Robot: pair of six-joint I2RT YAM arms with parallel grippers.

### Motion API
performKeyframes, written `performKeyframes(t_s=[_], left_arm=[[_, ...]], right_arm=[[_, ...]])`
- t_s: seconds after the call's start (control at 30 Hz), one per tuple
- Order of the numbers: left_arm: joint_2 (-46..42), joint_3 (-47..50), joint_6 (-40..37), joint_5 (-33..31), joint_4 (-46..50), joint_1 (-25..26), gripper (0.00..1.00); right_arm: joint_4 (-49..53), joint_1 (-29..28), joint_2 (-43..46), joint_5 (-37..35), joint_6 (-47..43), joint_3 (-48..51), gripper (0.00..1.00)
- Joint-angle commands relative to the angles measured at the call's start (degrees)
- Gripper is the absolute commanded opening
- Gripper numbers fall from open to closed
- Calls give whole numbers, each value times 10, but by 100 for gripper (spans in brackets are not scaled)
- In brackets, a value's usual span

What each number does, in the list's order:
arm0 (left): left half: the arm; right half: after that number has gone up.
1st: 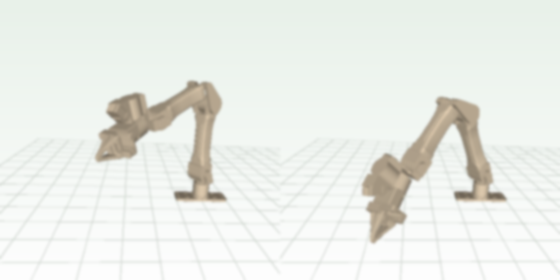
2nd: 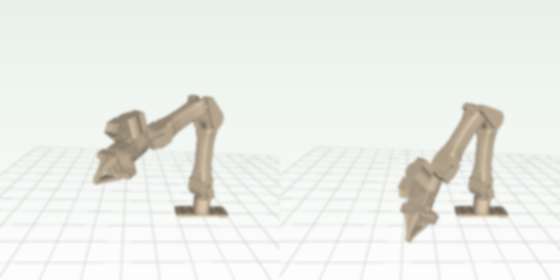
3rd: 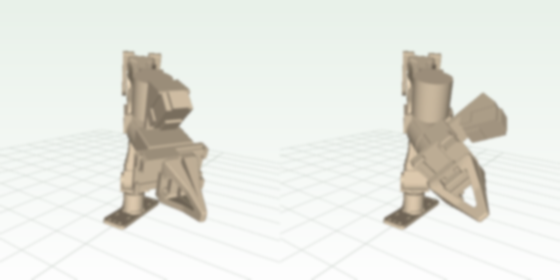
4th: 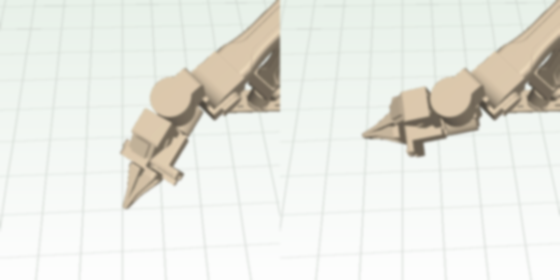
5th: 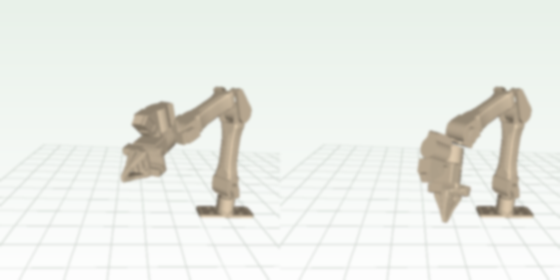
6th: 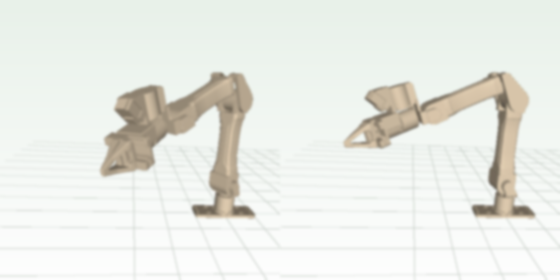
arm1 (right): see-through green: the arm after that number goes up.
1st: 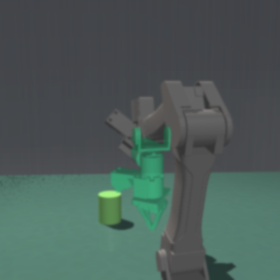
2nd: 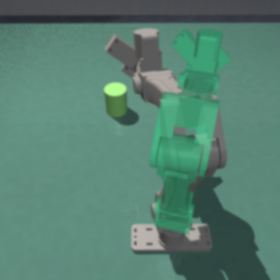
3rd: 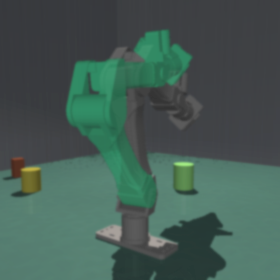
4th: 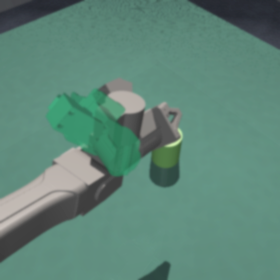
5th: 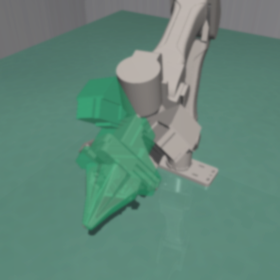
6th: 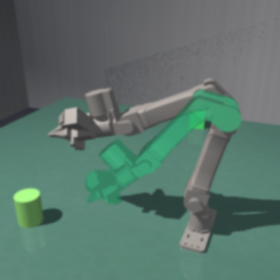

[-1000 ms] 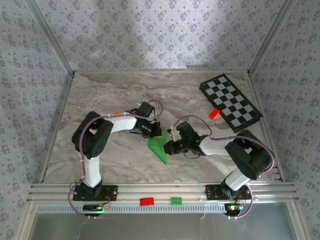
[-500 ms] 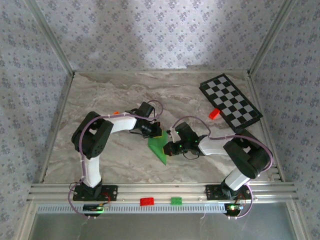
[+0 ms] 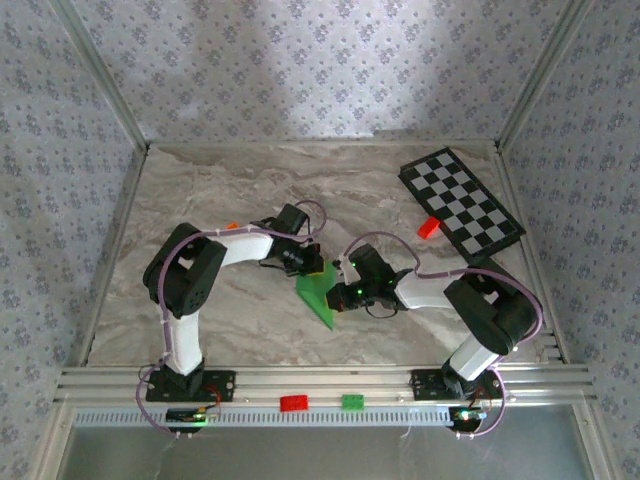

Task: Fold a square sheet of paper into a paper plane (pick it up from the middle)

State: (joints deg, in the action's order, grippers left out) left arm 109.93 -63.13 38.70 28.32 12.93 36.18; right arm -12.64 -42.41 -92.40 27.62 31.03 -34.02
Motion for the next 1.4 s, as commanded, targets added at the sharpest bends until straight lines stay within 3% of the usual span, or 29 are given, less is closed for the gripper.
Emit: performKeyframes(t_s=[0.0,1.37], left_arm=[[0,16,3,-17,23,7,5],[6,16,1,-15,21,10,4]], right_arm=[[15,-1,-3,-12,-10,-14,1],[26,-2,21,-35,-11,2,1]])
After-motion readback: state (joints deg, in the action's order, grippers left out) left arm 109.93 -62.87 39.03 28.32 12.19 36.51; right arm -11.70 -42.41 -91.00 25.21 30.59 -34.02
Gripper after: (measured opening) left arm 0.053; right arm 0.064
